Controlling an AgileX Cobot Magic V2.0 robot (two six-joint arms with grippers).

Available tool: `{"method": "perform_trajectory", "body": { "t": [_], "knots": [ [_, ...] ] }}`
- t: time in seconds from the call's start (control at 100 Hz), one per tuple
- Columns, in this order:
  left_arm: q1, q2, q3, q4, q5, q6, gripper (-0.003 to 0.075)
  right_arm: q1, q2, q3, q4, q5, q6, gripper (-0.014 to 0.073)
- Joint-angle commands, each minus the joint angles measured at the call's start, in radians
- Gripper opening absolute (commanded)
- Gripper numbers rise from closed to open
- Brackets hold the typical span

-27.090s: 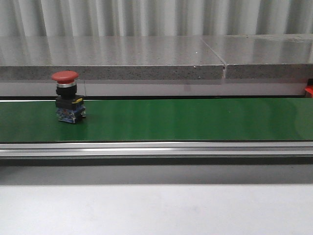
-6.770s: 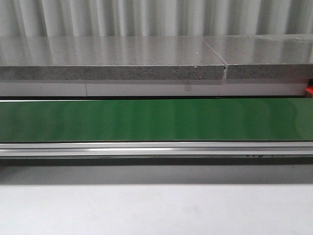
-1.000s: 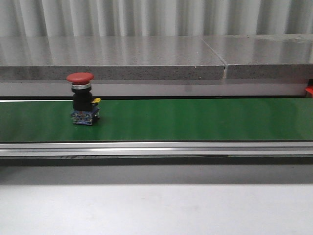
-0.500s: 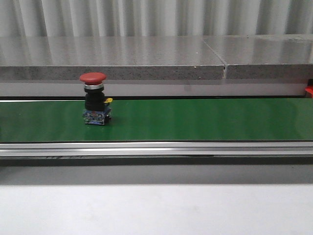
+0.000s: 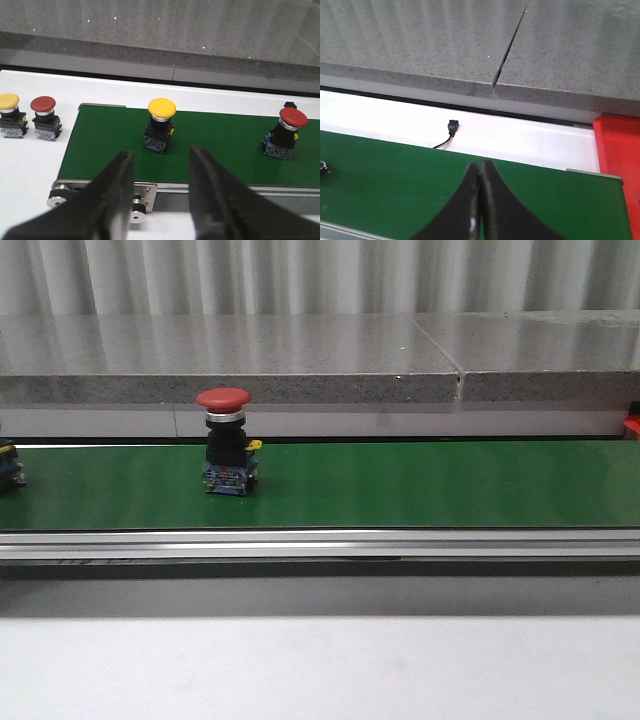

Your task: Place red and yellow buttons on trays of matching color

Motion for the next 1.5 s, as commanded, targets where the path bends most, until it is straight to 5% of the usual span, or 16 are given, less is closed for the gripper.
{"method": "perform_trajectory", "body": {
  "t": [0.0, 0.06, 0.78, 0.88, 1.07, 1.14, 1.49],
  "knots": [
    [-0.008, -0.037, -0.01, 0.0, -0.061, -0.003, 0.0062, -0.002, -0.005, -0.025, 0.032, -0.051, -0.011, -0.0068],
    [-0.008, -0.053, -0.008, 0.0, -0.054, -0.003, -0.002, -0.002, -0.005, -0.025, 0.033, -0.05, -0.011, -0.0068],
    [-0.008, -0.055, 0.0, 0.0, -0.05, -0.003, -0.0021, -0.002, -0.002, -0.025, 0.044, 0.018, -0.011, -0.0057],
    [-0.008, -0.055, 0.0, 0.0, -0.05, -0.003, -0.0021, -0.002, 0.005, -0.025, 0.058, 0.072, -0.011, 0.0055],
    [-0.008, -0.055, 0.0, 0.0, -0.05, -0.003, -0.0021, -0.002, 0.007, -0.025, 0.105, 0.093, -0.011, 0.0524],
    [-0.008, -0.055, 0.0, 0.0, -0.05, -0.003, -0.0021, -0.002, 0.007, -0.025, 0.116, 0.094, -0.011, 0.0626],
    [-0.008, -0.055, 0.0, 0.0, -0.05, -0.003, -0.0021, 0.1, 0.15, -0.072, 0.161, 0.122, -0.148, 0.0633]
  ]
}}
